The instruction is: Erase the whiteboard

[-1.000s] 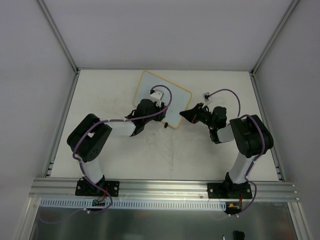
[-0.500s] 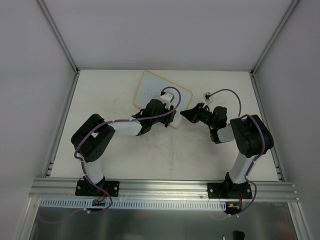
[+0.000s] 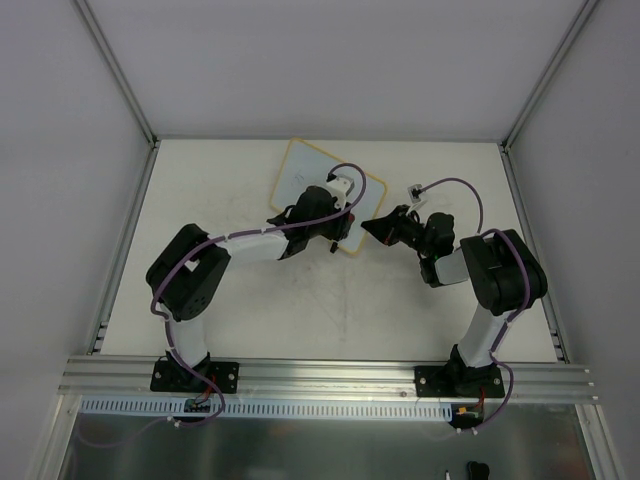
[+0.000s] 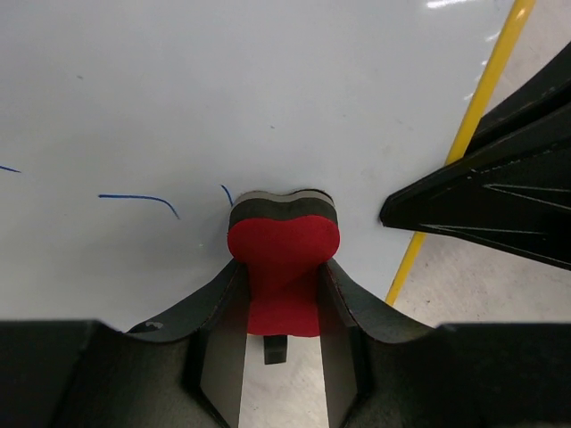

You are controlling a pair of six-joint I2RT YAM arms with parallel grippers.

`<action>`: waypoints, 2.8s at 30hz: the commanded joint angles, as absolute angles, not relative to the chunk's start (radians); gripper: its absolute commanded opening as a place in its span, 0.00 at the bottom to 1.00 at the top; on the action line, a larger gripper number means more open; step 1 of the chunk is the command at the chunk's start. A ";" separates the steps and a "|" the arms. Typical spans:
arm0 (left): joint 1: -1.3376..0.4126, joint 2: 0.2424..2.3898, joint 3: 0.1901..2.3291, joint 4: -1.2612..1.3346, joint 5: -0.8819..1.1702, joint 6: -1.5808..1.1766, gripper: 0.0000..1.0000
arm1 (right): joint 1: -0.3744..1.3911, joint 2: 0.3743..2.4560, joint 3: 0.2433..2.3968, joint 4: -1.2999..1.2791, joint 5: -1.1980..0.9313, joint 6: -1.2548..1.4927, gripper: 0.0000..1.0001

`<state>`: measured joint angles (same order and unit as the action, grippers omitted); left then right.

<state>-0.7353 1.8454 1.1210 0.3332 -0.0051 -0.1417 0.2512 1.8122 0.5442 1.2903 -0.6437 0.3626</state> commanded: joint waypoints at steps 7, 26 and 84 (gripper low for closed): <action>-0.577 1.835 1.146 0.362 -0.003 -0.149 0.00 | 0.267 1.799 0.554 1.534 -0.712 0.377 0.00; -0.601 1.813 1.135 0.390 0.097 -0.160 0.00 | 0.265 1.807 0.554 1.532 -0.712 0.376 0.00; -0.294 1.918 1.296 0.248 0.139 -0.221 0.00 | 0.265 1.796 0.552 1.532 -0.715 0.377 0.00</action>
<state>-0.2859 1.9270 1.2945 0.2283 0.0990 -0.1967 0.2550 1.8122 0.5442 1.2980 -0.6781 0.3748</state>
